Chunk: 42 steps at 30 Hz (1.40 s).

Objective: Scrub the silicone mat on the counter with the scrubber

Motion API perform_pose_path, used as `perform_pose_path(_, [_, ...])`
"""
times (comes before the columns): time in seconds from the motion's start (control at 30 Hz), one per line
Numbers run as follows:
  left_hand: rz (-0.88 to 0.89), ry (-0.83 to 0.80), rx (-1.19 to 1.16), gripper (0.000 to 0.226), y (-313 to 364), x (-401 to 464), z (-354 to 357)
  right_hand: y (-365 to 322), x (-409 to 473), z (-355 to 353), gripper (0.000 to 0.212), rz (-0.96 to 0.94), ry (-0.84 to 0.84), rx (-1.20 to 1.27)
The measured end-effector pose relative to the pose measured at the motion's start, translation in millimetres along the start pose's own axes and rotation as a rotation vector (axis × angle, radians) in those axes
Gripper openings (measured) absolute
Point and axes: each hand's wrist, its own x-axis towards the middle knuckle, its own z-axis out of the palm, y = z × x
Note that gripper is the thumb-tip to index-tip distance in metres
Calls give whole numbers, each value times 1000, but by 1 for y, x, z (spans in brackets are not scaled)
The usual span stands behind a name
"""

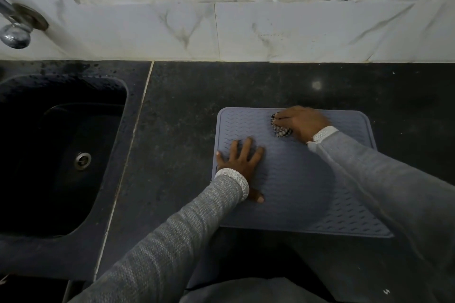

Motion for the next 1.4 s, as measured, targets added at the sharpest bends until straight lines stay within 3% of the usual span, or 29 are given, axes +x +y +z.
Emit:
perform_pose_path(0.17, [-10,9,3,131,2,0,1,-46,33,-11,41,28,106,221])
perform_pose_path(0.33, [-17,-26,19,134,0,1,1,-76,63,-14,42,71,-6,305])
perform_pose_path(0.47, [-5,5,5,131,-1,0,3,-31,23,2,50,-28,23,53])
perform_pose_path(0.6, [-2,4,11,130,0,1,1,-23,18,-1,52,29,54,-3])
perform_pose_path(0.77, [-4,-24,18,131,2,-1,-1,-79,61,-24,41,45,134,290])
perform_pose_path(0.87, [-8,-87,18,129,2,0,-4,-108,80,-25,42,-7,14,225])
perform_pose_path(0.97, [-8,-60,11,130,2,-1,-3,-91,67,-20,43,-12,12,202])
perform_pose_path(1.13, [8,-9,13,129,1,-3,-3,-55,46,-16,60,-118,-27,-138])
perform_pose_path(1.3, [-2,-59,10,128,3,-3,-7,-94,71,-24,46,-53,115,74])
perform_pose_path(1.4, [-11,-131,7,125,2,-2,-8,-125,83,-22,43,-70,8,199])
